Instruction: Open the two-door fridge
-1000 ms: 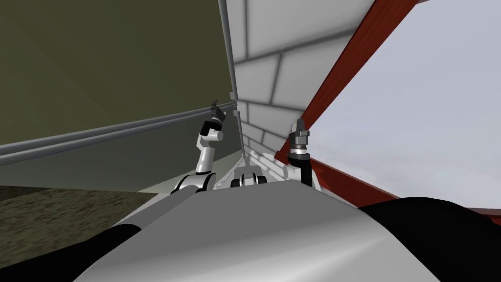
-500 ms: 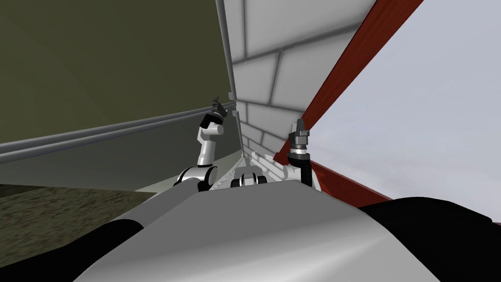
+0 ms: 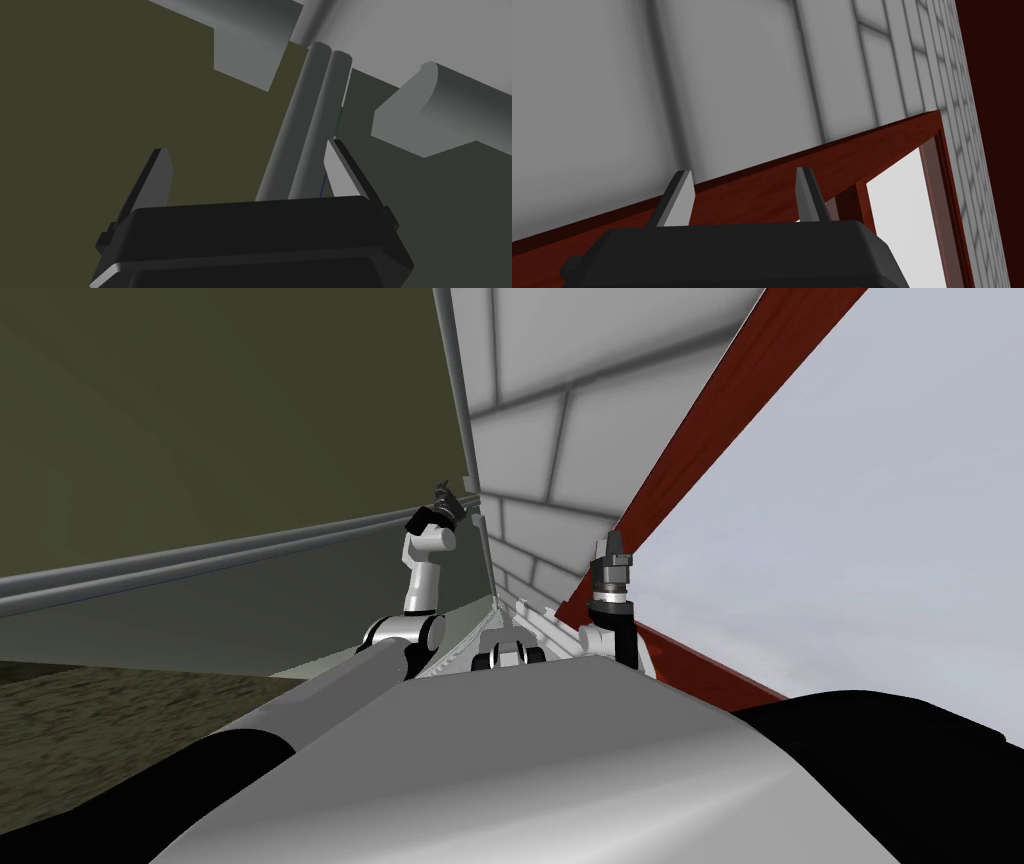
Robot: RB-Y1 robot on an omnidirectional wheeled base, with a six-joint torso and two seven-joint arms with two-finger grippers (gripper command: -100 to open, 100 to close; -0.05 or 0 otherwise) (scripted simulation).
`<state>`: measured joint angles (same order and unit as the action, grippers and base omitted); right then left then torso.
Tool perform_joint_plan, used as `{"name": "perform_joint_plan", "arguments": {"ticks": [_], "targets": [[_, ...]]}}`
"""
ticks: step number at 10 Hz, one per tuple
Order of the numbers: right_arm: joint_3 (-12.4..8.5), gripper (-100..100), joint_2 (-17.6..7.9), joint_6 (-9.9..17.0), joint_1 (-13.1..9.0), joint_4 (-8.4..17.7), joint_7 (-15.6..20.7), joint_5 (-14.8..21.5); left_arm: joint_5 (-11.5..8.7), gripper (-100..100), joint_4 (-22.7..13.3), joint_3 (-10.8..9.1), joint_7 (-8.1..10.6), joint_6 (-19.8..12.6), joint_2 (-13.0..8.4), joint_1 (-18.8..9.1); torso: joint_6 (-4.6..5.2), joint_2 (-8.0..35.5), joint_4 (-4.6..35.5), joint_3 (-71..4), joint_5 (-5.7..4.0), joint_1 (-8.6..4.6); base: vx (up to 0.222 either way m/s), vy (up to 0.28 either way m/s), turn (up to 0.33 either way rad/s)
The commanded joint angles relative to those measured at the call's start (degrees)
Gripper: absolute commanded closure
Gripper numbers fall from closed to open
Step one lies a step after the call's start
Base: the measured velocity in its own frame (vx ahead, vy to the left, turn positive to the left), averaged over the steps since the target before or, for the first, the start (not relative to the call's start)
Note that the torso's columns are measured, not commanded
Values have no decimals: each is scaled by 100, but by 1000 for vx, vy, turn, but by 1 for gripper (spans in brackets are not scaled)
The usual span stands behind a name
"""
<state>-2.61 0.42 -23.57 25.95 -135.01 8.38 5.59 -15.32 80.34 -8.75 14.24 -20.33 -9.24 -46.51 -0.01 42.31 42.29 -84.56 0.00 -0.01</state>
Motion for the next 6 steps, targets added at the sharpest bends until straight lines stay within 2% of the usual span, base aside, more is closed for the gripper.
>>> {"name": "perform_joint_plan", "arguments": {"ticks": [1, 2, 3, 6], "targets": [[0, 0, 0, 0, 0, 0, 0, 0, -83, -100, -334, -153, 15, -304, -1, -384, 1, -2, -1, -1, 0, 4, 16, -58, 58], [0, 0, 0, 0, 0, 0, 0, 0, -142, -100, -514, -254, 16, -483, -12, -559, 0, -4, -1, -2, 0, 1, 23, -92, 70], [0, 0, 0, 0, 0, 0, 0, 0, -142, -100, -529, -254, 16, -485, -12, -622, 1, -6, -2, -4, -2, -8, 19, -68, 30], [9, 0, -2, 1, 9, 8, -1, 2, -312, -100, -1047, -549, -10, -960, -62, -1173, 2, -1, 5, -5, 3, -5, 2, -69, 61]]}}
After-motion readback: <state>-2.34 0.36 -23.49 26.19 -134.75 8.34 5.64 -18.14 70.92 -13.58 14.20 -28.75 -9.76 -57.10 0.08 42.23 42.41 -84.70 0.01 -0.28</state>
